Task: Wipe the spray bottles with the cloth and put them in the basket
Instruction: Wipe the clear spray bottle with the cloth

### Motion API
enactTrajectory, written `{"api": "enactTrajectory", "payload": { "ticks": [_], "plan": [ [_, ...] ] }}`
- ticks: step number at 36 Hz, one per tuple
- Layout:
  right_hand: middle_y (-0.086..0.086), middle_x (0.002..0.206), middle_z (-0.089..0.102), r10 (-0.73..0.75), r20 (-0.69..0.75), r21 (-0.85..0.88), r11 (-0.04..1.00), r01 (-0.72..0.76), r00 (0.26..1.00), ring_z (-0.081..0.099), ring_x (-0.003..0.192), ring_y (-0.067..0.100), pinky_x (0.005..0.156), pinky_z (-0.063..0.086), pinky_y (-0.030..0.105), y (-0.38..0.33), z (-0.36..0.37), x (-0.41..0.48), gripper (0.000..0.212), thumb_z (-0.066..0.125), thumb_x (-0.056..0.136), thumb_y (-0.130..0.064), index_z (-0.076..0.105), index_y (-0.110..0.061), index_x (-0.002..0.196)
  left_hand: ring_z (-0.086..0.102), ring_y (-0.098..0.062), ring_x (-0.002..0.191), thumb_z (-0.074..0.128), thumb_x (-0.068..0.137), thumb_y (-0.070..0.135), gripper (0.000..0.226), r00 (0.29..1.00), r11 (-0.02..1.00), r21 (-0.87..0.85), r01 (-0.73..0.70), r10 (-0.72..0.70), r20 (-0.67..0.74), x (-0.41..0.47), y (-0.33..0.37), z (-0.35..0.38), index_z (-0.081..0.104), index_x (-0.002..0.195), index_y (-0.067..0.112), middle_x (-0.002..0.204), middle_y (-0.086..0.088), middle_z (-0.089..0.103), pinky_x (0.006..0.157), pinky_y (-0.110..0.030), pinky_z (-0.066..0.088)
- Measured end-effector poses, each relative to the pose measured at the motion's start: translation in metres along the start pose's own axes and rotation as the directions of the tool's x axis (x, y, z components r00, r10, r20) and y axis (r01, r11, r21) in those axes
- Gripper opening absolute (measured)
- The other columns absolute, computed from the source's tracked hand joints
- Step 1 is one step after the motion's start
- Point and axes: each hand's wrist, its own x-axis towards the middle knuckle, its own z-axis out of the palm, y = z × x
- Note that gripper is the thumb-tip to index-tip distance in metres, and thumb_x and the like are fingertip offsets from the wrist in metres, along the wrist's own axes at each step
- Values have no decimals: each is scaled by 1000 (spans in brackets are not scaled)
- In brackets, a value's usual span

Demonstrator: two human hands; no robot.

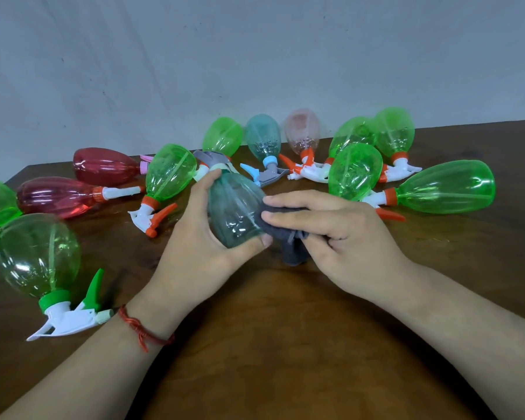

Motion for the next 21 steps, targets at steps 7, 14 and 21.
{"api": "enactTrajectory", "payload": {
  "ticks": [7,14,21],
  "plan": [
    [-4,141,67,15,-37,-7,1000,-16,999,60,133,6,112,46,22,4,3,-2,68,53,79,26,75,-13,130,63,2,128,98,73,34,107,999,1000,-19,-5,6,34,-2,4,2,35,160,35,141,27,60,105,-19,52],
    [-16,138,65,180,-46,96,980,-175,983,56,135,-2,115,40,17,9,3,2,64,51,89,22,72,-20,134,52,0,142,99,71,39,112,987,997,55,-50,41,152,-5,7,2,33,162,35,153,26,51,119,-27,45],
    [-14,140,65,303,-44,209,935,-288,952,54,138,3,119,37,23,20,1,6,60,51,96,15,72,-27,133,52,-10,147,100,73,30,113,945,993,12,-119,109,310,-9,9,4,31,163,31,159,18,48,121,-40,45]
  ]
}}
